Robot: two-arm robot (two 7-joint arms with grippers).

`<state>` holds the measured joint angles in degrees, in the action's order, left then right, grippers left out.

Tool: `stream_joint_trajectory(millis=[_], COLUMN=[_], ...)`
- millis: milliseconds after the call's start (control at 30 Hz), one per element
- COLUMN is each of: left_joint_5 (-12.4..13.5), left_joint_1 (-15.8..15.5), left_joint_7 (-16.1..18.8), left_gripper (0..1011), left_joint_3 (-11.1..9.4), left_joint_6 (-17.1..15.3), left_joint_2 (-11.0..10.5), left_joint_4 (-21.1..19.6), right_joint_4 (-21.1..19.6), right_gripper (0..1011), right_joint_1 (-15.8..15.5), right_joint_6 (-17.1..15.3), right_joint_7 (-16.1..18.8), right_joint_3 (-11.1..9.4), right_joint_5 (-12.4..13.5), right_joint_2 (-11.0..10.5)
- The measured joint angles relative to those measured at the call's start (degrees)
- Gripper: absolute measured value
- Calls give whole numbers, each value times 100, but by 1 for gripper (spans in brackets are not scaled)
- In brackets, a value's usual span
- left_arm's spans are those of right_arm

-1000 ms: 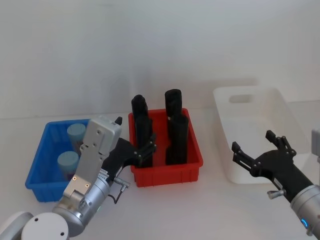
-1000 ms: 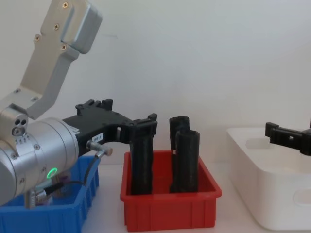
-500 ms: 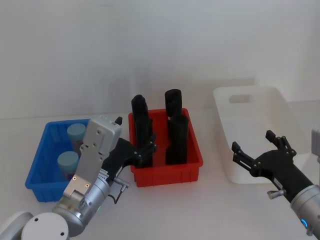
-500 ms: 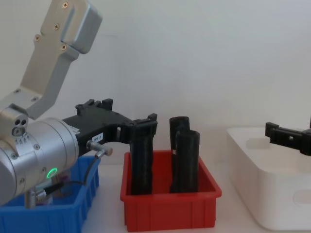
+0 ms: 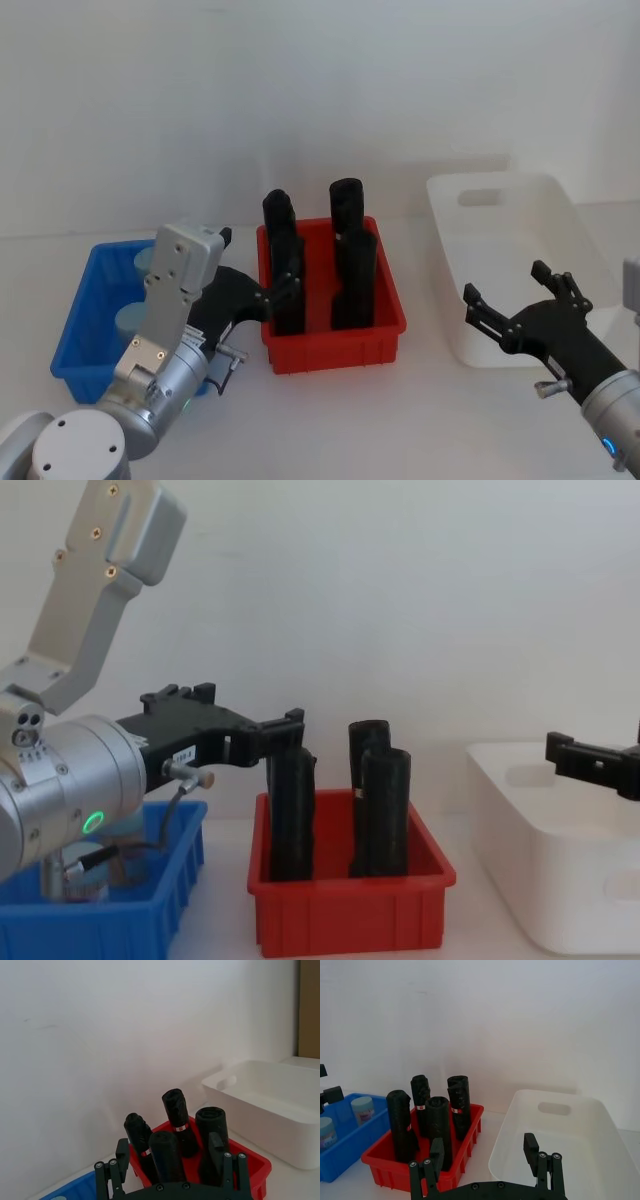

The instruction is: Pick the cotton swabs from the blue box and place them into the white box.

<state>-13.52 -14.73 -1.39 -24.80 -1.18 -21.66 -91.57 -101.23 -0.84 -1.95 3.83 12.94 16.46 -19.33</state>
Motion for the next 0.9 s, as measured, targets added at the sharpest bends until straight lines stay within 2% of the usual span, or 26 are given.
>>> stream_joint_trajectory(millis=[633,900], left_joint_5=[-633,-824], left_joint_1=[-353,-468], left_joint_7=[92,160], left_gripper=[1000,1000], left_joint_3=[376,505], left_joint_6=[-346,-480], left_joint_2=[54,68], left_joint_4=[840,1220], right_joint_4=[0,0], right_gripper=[1002,1002], right_joint_1=[0,0], right_joint_6=[0,0], right_joint_7=[0,0], right_joint_3=[0,0], right_joint_5=[0,0], right_joint_2=[0,0])
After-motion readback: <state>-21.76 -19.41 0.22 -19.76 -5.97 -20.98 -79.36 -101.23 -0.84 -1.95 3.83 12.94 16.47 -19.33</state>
